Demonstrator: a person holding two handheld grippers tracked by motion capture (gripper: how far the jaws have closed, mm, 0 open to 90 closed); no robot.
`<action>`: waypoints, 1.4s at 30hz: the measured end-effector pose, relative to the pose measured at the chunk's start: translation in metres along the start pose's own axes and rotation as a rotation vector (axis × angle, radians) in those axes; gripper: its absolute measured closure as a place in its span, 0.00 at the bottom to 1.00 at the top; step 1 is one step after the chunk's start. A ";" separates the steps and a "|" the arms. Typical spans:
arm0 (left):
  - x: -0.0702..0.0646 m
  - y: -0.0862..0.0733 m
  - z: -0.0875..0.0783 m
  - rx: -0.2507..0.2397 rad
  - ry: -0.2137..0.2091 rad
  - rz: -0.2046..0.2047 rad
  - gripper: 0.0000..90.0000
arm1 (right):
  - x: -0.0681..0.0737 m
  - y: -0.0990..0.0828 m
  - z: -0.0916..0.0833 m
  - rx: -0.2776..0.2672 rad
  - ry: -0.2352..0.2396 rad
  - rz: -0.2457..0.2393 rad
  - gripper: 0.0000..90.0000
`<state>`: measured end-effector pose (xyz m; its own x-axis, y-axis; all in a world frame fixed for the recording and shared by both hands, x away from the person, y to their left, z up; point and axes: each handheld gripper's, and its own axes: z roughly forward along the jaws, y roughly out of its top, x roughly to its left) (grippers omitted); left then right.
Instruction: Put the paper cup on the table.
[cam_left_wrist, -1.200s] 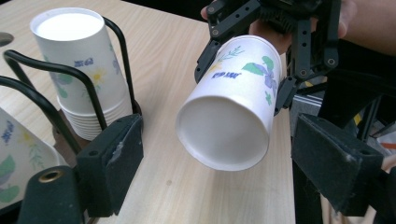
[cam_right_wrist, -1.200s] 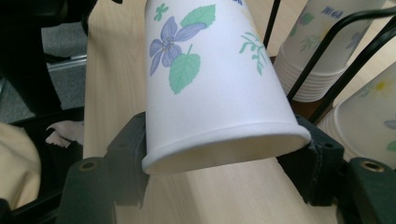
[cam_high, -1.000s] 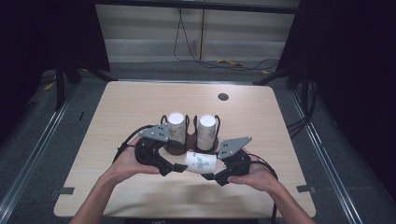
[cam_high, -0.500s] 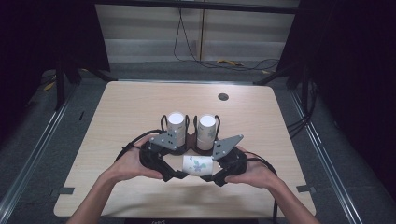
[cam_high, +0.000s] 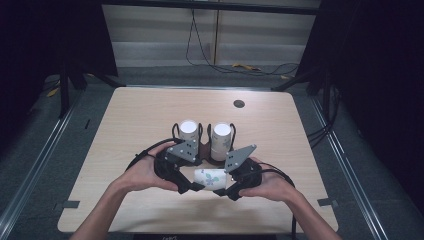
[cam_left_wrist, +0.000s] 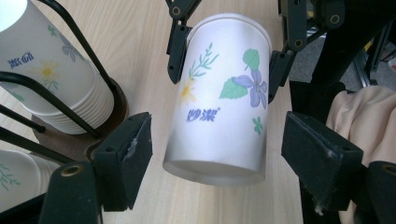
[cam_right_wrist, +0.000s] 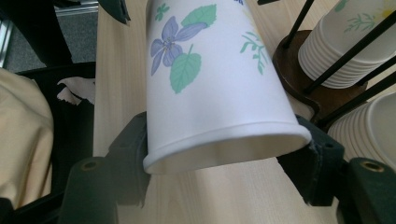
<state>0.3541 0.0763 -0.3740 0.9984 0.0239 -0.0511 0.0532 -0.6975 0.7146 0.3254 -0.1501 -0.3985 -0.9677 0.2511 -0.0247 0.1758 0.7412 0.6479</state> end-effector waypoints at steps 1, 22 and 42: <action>0.000 0.001 0.000 0.009 -0.001 0.013 0.27 | 0.000 0.000 0.000 0.002 0.002 0.001 0.36; -0.009 0.006 0.022 0.182 -0.020 0.091 0.30 | 0.003 0.004 0.009 0.034 0.021 -0.018 0.36; -0.009 0.003 0.034 0.249 0.030 0.106 0.33 | 0.004 0.008 0.016 0.069 0.025 -0.029 0.36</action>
<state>0.3444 0.0497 -0.3955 0.9984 -0.0404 0.0385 -0.0545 -0.8516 0.5213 0.3253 -0.1333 -0.4056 -0.9765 0.2140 -0.0233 0.1589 0.7895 0.5928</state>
